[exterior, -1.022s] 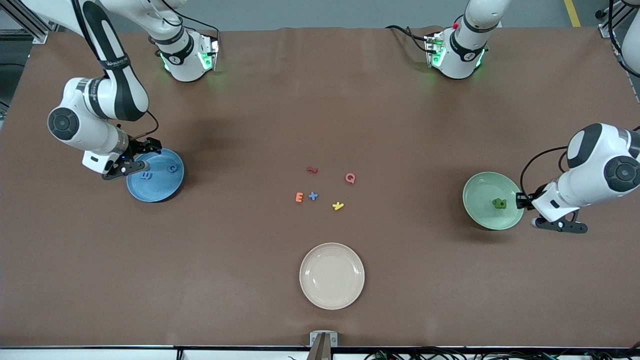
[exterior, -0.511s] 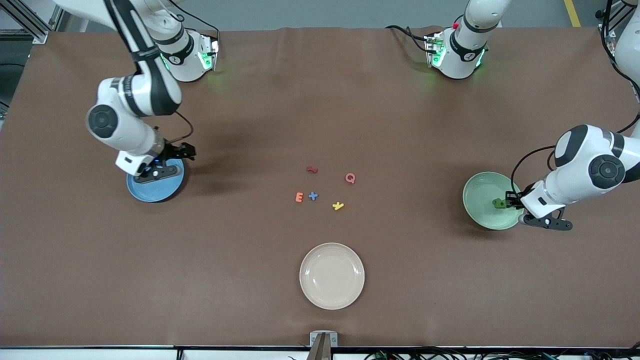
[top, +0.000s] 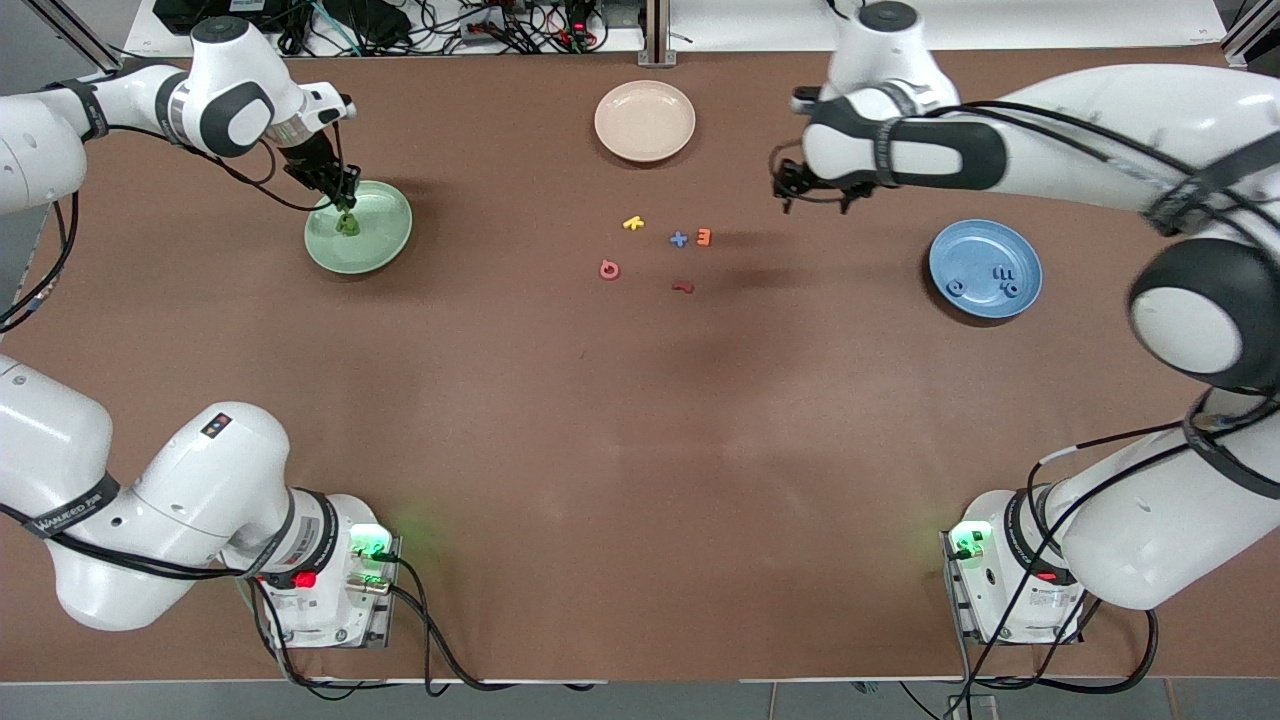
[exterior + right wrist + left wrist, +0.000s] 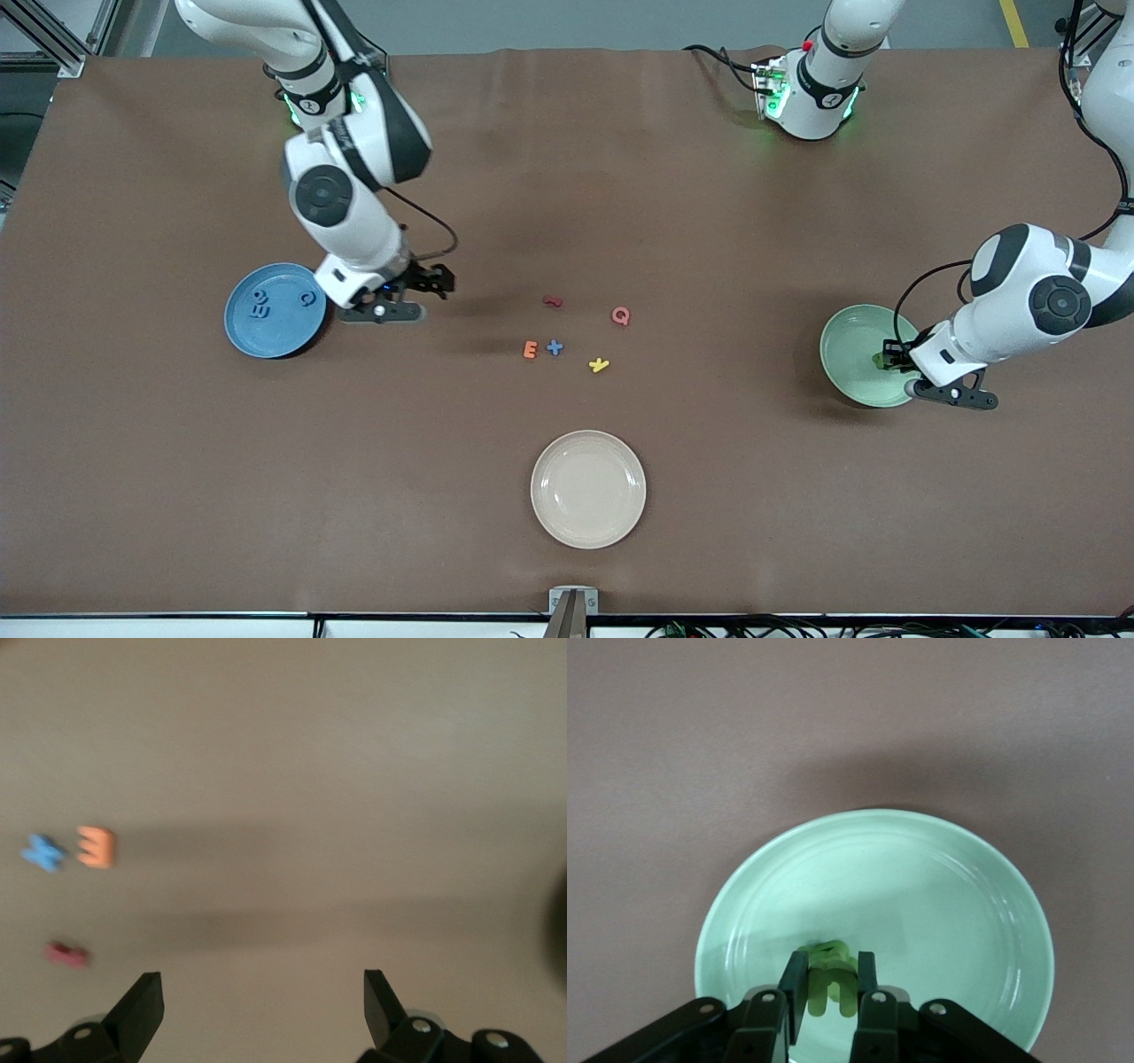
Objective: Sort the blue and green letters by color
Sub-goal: 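Release both letters and move the right gripper back to the letters, then grasp the blue x with the right gripper while the left gripper rises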
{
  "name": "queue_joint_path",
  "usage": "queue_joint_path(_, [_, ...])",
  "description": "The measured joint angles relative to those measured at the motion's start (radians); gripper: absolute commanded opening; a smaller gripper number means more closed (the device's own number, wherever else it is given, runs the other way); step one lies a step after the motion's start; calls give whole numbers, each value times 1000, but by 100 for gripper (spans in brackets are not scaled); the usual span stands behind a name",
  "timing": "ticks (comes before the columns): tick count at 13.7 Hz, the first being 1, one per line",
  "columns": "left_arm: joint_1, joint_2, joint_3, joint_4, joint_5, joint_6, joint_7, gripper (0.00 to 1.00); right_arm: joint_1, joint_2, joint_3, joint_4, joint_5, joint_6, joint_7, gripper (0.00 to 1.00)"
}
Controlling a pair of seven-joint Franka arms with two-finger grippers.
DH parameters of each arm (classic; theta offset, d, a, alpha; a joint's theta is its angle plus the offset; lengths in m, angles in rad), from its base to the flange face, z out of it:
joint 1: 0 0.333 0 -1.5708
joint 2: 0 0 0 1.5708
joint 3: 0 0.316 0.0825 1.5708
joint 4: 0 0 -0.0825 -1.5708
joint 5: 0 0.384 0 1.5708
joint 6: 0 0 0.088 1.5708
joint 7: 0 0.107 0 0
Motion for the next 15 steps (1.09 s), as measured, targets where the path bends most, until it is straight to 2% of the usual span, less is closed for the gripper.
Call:
queue_joint_path(2, [-8, 2, 13, 0, 0, 14, 0, 4, 41, 147, 1, 184, 19, -28, 123, 99])
queue_joint_path(4, [-19, 3, 32, 0, 0, 22, 0, 4, 64, 274, 1, 316, 37, -30, 209, 94])
queue_joint_path(6, [-21, 4, 41, 0, 0, 26, 0, 5, 80, 362, 1, 408, 38, -29, 317, 84])
queue_joint_path(9, [-21, 4, 47, -3, 0, 26, 0, 6, 94, 416, 2, 469, 39, -31, 461, 69])
queue_joint_path(12, [-21, 4, 47, -9, 0, 26, 0, 10, 111, 423, 3, 473, 39, -25, 593, 66])
queue_joint_path(15, [-21, 4, 48, -12, 0, 26, 0, 14, 133, 457, 8, 484, 39, 45, 693, 63])
